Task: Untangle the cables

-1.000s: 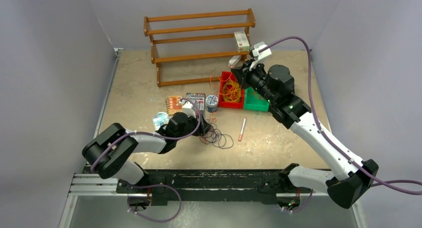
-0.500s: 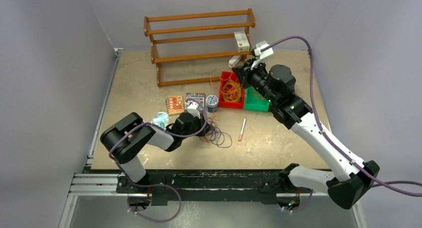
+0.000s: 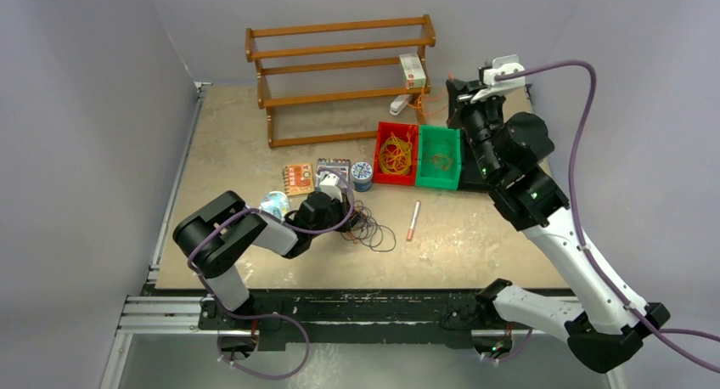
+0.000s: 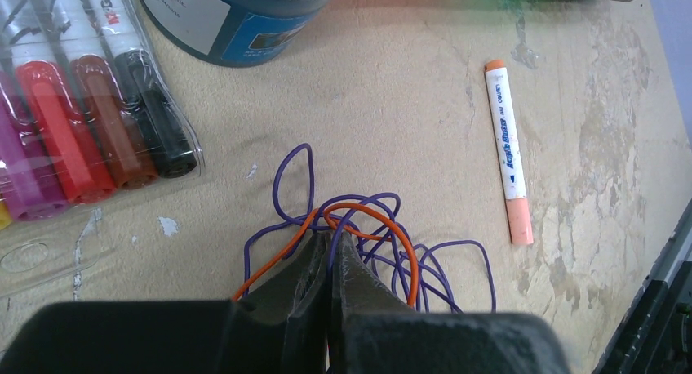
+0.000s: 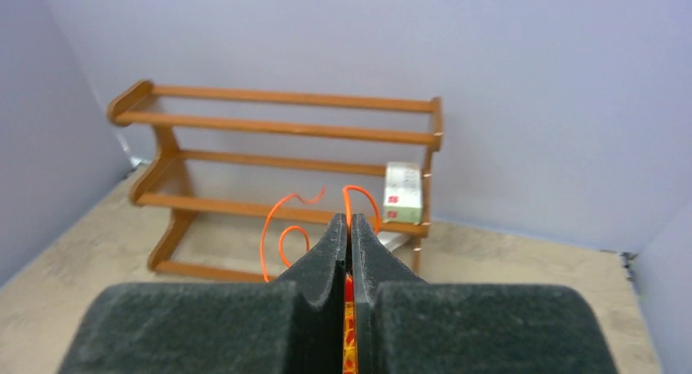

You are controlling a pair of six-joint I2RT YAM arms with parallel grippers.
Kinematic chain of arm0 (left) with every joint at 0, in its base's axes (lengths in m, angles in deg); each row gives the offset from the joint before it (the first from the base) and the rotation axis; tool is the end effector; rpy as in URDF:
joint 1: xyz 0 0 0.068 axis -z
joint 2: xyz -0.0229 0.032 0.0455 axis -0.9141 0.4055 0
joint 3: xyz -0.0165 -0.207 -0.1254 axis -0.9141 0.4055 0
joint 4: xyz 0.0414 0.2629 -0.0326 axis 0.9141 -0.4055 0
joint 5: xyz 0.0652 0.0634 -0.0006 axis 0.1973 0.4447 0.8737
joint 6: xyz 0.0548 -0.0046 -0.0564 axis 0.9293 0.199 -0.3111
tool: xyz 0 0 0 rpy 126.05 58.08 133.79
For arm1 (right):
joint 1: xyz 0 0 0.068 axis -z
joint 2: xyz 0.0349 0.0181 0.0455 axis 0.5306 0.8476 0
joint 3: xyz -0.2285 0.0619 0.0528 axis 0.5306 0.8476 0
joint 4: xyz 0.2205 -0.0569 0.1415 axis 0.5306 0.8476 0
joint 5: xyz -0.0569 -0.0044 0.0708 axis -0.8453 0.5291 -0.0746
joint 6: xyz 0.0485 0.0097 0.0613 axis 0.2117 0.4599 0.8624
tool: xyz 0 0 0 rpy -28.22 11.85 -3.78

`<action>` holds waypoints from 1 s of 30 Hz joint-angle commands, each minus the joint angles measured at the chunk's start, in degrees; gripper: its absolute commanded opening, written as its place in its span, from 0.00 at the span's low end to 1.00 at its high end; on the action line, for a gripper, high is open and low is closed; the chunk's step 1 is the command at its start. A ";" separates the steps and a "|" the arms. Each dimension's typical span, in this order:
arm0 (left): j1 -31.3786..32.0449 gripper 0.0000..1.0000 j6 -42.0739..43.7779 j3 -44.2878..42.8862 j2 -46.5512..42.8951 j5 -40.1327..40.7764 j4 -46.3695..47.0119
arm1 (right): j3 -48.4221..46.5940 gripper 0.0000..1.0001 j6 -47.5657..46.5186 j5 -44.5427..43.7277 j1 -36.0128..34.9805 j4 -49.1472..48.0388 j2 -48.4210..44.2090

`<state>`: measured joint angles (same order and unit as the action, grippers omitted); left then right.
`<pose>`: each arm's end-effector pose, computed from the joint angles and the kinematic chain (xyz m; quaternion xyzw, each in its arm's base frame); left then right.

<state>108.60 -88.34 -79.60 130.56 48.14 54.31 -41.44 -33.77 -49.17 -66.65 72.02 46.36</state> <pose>0.2313 -0.2156 0.0622 0.0400 0.8459 -0.3570 0.3943 0.2281 0.1306 0.4774 -0.0537 0.5969 0.1334 0.7893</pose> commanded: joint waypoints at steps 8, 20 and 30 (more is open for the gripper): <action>0.27 0.00 2.08 -1.03 -4.35 4.12 -10.36 | -3.71 0.00 -3.50 -15.47 0.78 1.67 5.45; 0.27 0.00 4.85 -1.94 -9.98 5.28 -17.19 | -1.79 0.00 3.19 -4.96 13.17 6.06 11.97; 0.25 0.00 5.32 -2.47 -10.83 5.64 -18.53 | 0.13 0.00 4.03 -1.50 17.42 4.24 20.49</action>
<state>108.65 -84.73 -80.57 121.70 52.47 37.06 -42.03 -30.77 -52.53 -50.35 78.53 64.81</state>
